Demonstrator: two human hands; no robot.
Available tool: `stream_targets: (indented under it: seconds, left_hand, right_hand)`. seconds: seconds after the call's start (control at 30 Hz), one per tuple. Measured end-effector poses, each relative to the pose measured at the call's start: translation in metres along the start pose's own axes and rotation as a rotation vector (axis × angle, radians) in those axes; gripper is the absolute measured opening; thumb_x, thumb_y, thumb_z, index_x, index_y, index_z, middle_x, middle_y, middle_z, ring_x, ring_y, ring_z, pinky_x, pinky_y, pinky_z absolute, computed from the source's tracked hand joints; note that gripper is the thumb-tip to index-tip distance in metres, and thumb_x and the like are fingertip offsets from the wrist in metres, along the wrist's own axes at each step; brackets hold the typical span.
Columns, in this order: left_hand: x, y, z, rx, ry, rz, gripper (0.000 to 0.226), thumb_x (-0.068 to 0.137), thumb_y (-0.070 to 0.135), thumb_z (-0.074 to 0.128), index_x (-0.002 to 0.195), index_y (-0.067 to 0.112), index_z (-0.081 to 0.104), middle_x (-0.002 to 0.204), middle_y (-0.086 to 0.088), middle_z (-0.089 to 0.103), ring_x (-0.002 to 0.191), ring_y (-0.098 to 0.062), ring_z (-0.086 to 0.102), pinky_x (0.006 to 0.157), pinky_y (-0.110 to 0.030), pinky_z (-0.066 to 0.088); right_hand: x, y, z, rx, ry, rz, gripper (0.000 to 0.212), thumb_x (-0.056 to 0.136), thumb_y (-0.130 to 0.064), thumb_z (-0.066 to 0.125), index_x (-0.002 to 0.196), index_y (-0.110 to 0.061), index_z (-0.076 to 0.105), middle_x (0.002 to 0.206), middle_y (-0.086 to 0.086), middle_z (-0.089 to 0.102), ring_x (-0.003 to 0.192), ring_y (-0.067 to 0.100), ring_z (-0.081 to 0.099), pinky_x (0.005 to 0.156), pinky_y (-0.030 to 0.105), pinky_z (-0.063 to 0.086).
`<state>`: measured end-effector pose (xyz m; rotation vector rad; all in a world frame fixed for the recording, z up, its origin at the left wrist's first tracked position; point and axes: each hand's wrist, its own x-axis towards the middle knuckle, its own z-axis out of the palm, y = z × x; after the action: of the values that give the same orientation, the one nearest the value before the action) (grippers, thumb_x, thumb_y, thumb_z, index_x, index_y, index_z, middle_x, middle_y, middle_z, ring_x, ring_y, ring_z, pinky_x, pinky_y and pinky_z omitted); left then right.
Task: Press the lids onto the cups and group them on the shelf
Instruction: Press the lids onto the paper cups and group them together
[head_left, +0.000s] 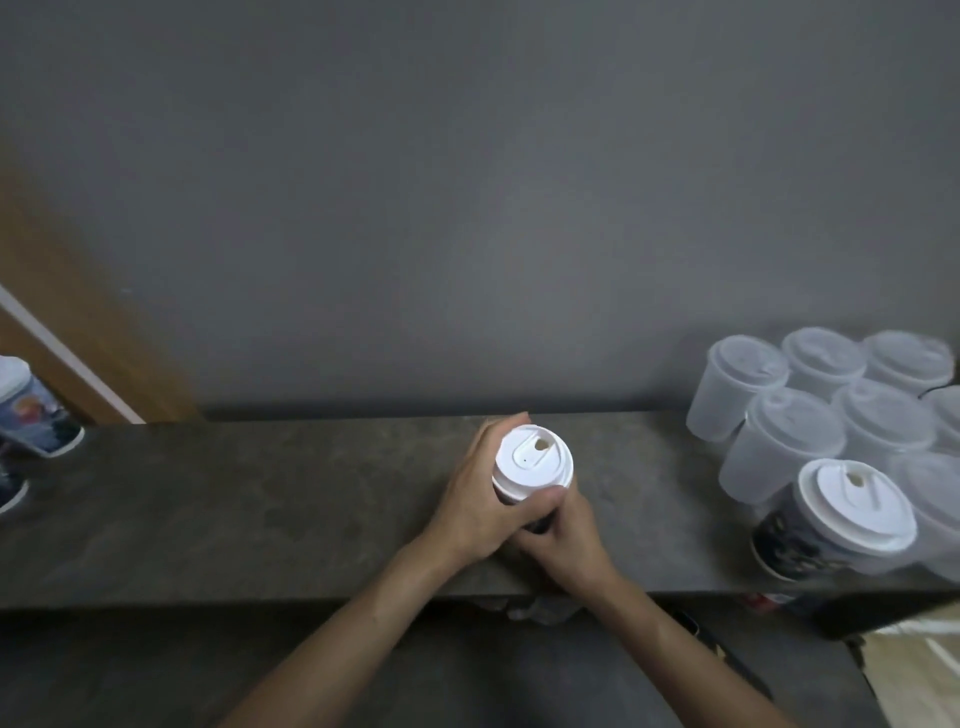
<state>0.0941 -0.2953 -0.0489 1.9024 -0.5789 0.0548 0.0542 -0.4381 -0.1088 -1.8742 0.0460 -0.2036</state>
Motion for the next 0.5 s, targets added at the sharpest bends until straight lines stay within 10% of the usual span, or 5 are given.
stream_targets:
  seconds: [0.3,0.5]
  left_hand:
    - [0.004,0.002,-0.007,-0.228,-0.047,-0.177,0.043,0.095,0.055,0.049,0.129,0.030,0.059,0.125,0.018,0.066,0.122,-0.003,0.060,0.101,-0.019,0.043]
    - [0.005,-0.006,0.012,-0.235,0.110,-0.157,0.035,0.105,0.026,0.036,0.125,0.017,0.064,0.118,0.011,0.070,0.116,-0.009,0.064,0.101,-0.023,0.046]
  right_hand:
    - [-0.001,0.006,0.002,0.039,0.050,0.031,0.084,0.066,-0.022,0.097,0.130,-0.035,0.043,0.130,-0.021,0.062,0.119,-0.008,0.060,0.095,0.013,0.047]
    - [-0.004,0.004,0.006,0.056,0.063,-0.001,0.094,0.063,-0.045,0.095,0.140,-0.027,0.043,0.139,-0.008,0.060,0.130,0.004,0.057,0.104,0.019,0.046]
